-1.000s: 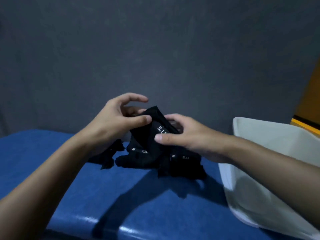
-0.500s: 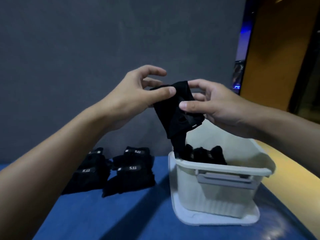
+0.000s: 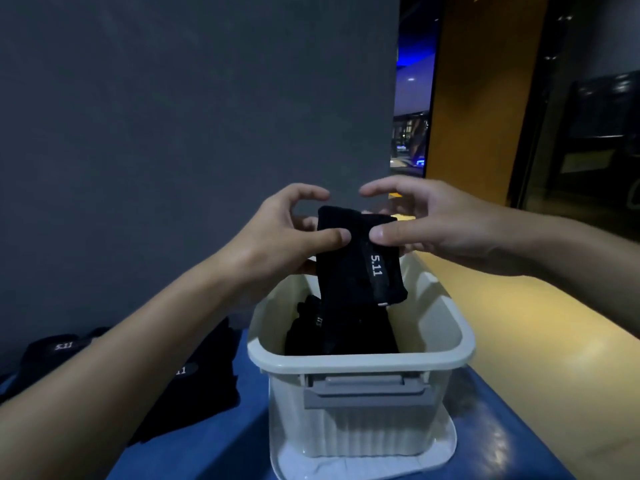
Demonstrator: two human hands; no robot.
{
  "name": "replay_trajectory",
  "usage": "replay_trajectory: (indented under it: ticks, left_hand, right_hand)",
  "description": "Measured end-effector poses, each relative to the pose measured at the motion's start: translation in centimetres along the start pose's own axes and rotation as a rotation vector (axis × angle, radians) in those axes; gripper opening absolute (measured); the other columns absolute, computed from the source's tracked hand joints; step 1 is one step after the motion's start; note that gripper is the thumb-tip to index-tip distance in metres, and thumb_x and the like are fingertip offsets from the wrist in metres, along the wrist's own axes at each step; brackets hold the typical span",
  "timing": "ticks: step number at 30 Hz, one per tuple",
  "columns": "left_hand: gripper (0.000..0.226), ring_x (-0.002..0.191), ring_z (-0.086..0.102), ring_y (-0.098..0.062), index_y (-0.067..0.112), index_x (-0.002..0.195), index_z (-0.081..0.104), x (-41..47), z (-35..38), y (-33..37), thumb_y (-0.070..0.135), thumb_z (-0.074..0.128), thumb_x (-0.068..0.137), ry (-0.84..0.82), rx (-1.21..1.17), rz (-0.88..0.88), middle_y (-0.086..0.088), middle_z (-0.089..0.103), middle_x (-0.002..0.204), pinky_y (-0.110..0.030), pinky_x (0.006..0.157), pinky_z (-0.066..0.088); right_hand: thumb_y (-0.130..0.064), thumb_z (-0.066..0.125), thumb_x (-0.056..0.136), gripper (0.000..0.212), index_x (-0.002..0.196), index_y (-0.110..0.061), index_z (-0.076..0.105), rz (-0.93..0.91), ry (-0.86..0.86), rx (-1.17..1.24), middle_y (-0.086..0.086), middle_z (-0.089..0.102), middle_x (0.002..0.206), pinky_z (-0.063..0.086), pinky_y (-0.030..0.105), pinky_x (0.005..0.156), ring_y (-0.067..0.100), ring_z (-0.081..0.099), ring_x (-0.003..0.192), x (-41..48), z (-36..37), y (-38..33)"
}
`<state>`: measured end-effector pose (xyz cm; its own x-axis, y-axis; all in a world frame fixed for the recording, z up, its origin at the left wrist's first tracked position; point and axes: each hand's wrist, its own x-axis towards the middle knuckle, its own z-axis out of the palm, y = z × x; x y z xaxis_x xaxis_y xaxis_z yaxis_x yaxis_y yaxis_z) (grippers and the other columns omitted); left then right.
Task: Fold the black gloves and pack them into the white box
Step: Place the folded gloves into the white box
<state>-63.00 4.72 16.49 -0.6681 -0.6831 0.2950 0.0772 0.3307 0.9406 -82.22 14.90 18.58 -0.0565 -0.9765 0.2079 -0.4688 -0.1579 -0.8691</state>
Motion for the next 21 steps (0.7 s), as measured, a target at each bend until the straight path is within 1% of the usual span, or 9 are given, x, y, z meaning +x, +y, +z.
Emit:
replay_trajectory:
  ticks: [2,5,8,10,13,15,17,19,21]
  left_hand:
    - [0.050,0.088,0.073,-0.028,0.017,0.128,0.051,0.3,0.1,-0.5,0.001,0.072,0.085,-0.027,0.003,-0.018,-0.025,0.069,0.108,-0.042,0.076,0.061]
    - [0.049,0.080,0.071,-0.022,0.016,0.127,0.051,0.8,0.1,-1.2,0.003,0.071,0.085,-0.061,0.021,-0.018,-0.015,0.070,0.090,-0.037,0.073,0.060]
    - [0.036,0.073,0.067,-0.016,0.018,0.120,0.055,1.3,-0.7,-2.3,0.006,0.069,0.089,-0.057,0.123,0.032,-0.005,0.067,0.081,-0.038,0.073,0.058]
    - [0.025,0.076,0.069,-0.016,0.022,0.111,0.060,1.3,-1.7,-3.2,0.012,0.069,0.090,-0.025,0.354,0.114,0.000,0.072,0.085,-0.039,0.076,0.057]
    - [0.011,0.087,0.068,-0.007,0.027,0.099,0.067,0.8,-3.1,-4.6,0.021,0.069,0.090,-0.050,0.561,0.205,0.009,0.073,0.093,-0.026,0.084,0.054]
    - [0.006,0.089,0.066,-0.004,0.031,0.094,0.069,0.5,-3.5,-5.2,0.032,0.067,0.089,-0.056,0.595,0.231,0.019,0.071,0.092,-0.014,0.083,0.046]
    - [0.006,0.088,0.065,-0.003,0.033,0.092,0.069,0.3,-3.5,-5.6,0.033,0.064,0.090,-0.049,0.592,0.243,0.027,0.068,0.089,-0.006,0.080,0.039]
    - [0.008,0.087,0.064,-0.005,0.032,0.093,0.070,0.3,-3.5,-5.9,0.031,0.062,0.093,-0.055,0.584,0.248,0.029,0.067,0.089,-0.008,0.077,0.039]
    - [0.014,0.085,0.063,-0.011,0.031,0.094,0.070,0.4,-3.6,-6.0,0.037,0.058,0.091,-0.067,0.576,0.258,0.028,0.066,0.090,-0.014,0.076,0.043]
  right_hand:
    - [-0.021,0.076,0.078,0.055,0.127,-0.036,0.056,0.038,-0.090,-0.070,0.001,0.069,0.120,0.049,0.050,0.097,0.020,0.067,0.109,0.3,-0.3,0.4]
    - [-0.018,0.072,0.084,0.043,0.123,-0.031,0.060,0.042,-0.160,-0.146,0.001,0.070,0.116,0.046,0.059,0.099,0.024,0.066,0.110,0.8,-0.5,0.9]
    - [-0.017,0.071,0.086,0.035,0.118,-0.031,0.063,0.078,-0.199,-0.220,-0.001,0.071,0.109,0.052,0.052,0.094,0.021,0.067,0.105,1.4,-0.7,1.1]
    - [-0.018,0.073,0.085,0.035,0.116,-0.032,0.063,0.124,-0.204,-0.285,-0.005,0.072,0.100,0.055,0.045,0.091,0.018,0.069,0.097,1.9,-1.0,1.4]
    - [-0.018,0.074,0.084,0.033,0.114,-0.029,0.063,0.214,-0.246,-0.336,-0.003,0.072,0.093,0.057,0.034,0.085,0.019,0.072,0.090,2.5,-1.2,1.9]
    - [-0.016,0.074,0.084,0.032,0.113,-0.027,0.063,0.284,-0.326,-0.371,0.002,0.073,0.095,0.057,0.030,0.081,0.020,0.072,0.089,2.9,-1.4,1.9]
    - [-0.015,0.075,0.083,0.032,0.111,-0.025,0.064,0.340,-0.416,-0.417,0.006,0.072,0.097,0.056,0.026,0.078,0.019,0.072,0.089,3.4,-1.5,1.6]
    - [-0.015,0.077,0.080,0.033,0.110,-0.025,0.065,0.392,-0.519,-0.455,0.008,0.072,0.097,0.055,0.026,0.077,0.018,0.072,0.088,4.0,-1.2,1.4]
    - [-0.017,0.079,0.077,0.037,0.110,-0.024,0.064,0.429,-0.624,-0.493,0.009,0.072,0.095,0.055,0.028,0.076,0.016,0.072,0.084,4.5,-0.6,1.6]
